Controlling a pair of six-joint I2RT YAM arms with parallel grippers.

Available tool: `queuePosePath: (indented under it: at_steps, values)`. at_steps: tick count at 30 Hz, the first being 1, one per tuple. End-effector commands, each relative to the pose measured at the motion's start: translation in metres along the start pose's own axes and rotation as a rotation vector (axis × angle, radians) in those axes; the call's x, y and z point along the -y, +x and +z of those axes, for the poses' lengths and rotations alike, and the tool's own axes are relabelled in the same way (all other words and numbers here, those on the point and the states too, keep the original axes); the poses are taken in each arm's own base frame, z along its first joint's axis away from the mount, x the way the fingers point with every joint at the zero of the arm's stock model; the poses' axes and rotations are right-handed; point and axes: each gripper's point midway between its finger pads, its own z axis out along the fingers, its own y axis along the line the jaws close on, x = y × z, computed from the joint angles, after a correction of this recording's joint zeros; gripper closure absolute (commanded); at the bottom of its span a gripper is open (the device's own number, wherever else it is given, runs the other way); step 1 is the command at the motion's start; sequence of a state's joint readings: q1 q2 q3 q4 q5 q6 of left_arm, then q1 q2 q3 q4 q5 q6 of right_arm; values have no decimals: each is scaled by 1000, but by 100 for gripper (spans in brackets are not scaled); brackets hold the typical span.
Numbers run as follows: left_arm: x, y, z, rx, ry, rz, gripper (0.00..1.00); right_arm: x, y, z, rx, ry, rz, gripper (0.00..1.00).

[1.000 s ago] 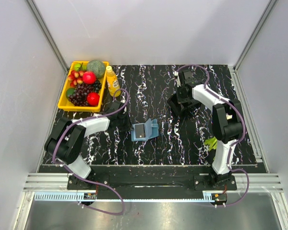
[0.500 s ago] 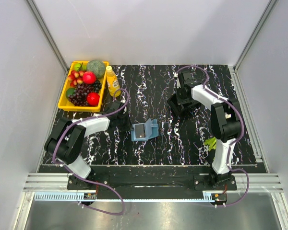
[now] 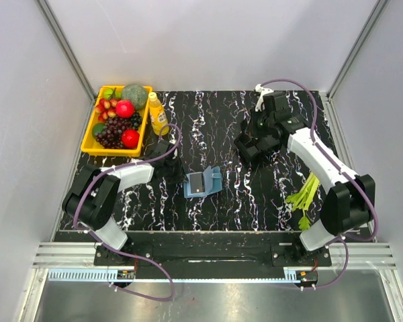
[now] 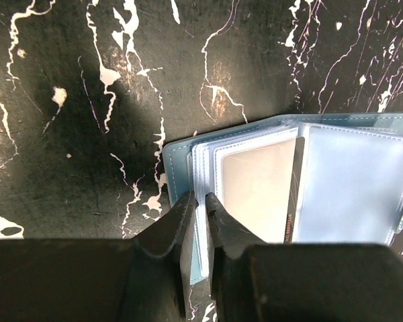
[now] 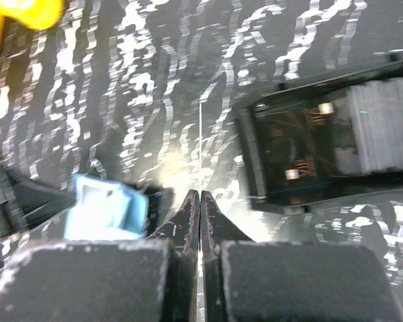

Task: Put the credit cards into the card holder
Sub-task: Pick up the credit card from the storage box.

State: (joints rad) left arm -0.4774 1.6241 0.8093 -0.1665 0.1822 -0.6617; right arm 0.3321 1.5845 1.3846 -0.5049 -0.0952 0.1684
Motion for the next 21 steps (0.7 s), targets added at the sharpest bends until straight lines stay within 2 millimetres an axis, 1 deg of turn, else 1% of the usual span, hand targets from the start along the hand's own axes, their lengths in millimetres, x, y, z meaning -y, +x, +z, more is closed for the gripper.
queuePosePath:
  at_steps: [1, 2, 4, 5, 7, 11, 17, 21]
  values:
    - [18, -4, -5, -13, 66, 0, 83, -67, 13, -16, -14, -186, 42, 100]
    - [23, -4, -5, -20, 83, 0, 84, -79, 17, -18, -19, -209, 38, 100]
    - [26, -4, -6, -20, 100, -4, 84, -95, 25, -17, -31, -244, 41, 100]
    - [27, -4, -7, -19, 103, 0, 84, -99, 29, -16, -36, -256, 51, 100]
    - [27, -4, -12, -11, 100, 1, 84, -102, 36, -11, -50, -269, 81, 100]
    - [36, -12, -24, 27, 134, 9, 82, -98, 50, -1, -80, -258, 97, 100]
    - [48, -17, -26, 30, 170, 19, 81, -95, 66, 10, -124, -254, 99, 100]
    - [56, -19, -25, 16, 187, 32, 80, -94, 68, 11, -131, -253, 104, 100]
